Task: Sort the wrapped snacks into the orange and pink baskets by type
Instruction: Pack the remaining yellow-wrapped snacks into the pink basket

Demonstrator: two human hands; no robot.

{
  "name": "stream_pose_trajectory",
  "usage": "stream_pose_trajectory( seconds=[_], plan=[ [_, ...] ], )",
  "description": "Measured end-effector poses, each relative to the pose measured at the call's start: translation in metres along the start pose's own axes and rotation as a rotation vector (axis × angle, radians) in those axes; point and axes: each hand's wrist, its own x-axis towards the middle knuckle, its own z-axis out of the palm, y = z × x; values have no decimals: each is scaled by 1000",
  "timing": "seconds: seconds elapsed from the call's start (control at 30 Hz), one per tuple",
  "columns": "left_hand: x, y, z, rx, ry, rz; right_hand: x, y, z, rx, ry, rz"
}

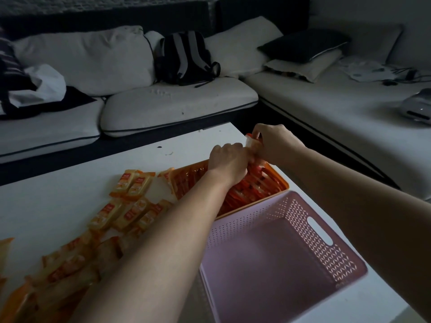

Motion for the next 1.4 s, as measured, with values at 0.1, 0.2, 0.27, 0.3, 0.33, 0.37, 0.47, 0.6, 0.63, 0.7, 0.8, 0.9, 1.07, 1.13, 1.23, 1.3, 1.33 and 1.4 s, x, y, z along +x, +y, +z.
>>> stream_pose_trajectory(
  seconds=[0.1,0.2,0.27,0.3,0.33,0.37,0.47,0.6,0.63,0.7,0.8,0.9,1.07,1.13,1.23,1.3,1.33,1.4],
  plan=[
    [0,1,2,34,74,29,-3,3,4,53,91,-22],
    [0,2,-1,-12,119,18,-8,5,12,29,158,-87],
    [-2,-1,-1,-23,182,42,-10,8,12,7,184,-117],
    [-3,-4,-1,-46,198,38,-10,9,11,-5,188,-129],
    [-3,-8,0,-75,202,28,-10,9,11,-12,186,-138],
    [-4,-12,0,-99,198,17,-11,8,11,-14,186,-148],
    [-4,-18,5,-169,190,4,-14,5,16,-35,174,-156],
    [-5,-14,7,-284,215,12,-11,6,18,14,93,-79],
    [-5,-13,7,-303,226,12,-9,9,16,33,70,-64],
    [-5,-12,7,-331,240,6,-7,15,10,73,5,-56],
    [-4,-11,10,-404,223,1,-7,22,2,117,-81,-79],
    [-2,-12,13,-457,183,6,-7,25,7,22,-76,-139],
    [-3,-11,16,-382,111,55,-14,21,21,-157,-9,-267],
    [-1,-13,15,-344,70,48,-22,17,20,-172,-14,-261],
    [1,-13,15,-314,-18,22,-32,18,23,-186,-31,-237],
    [1,-11,18,-266,-80,20,-38,20,26,-193,-65,-252],
    [1,-9,21,-240,-110,21,-40,21,27,-205,-104,-254],
    [1,-10,23,-219,-163,28,-40,22,24,-173,-177,-235]
  ],
)
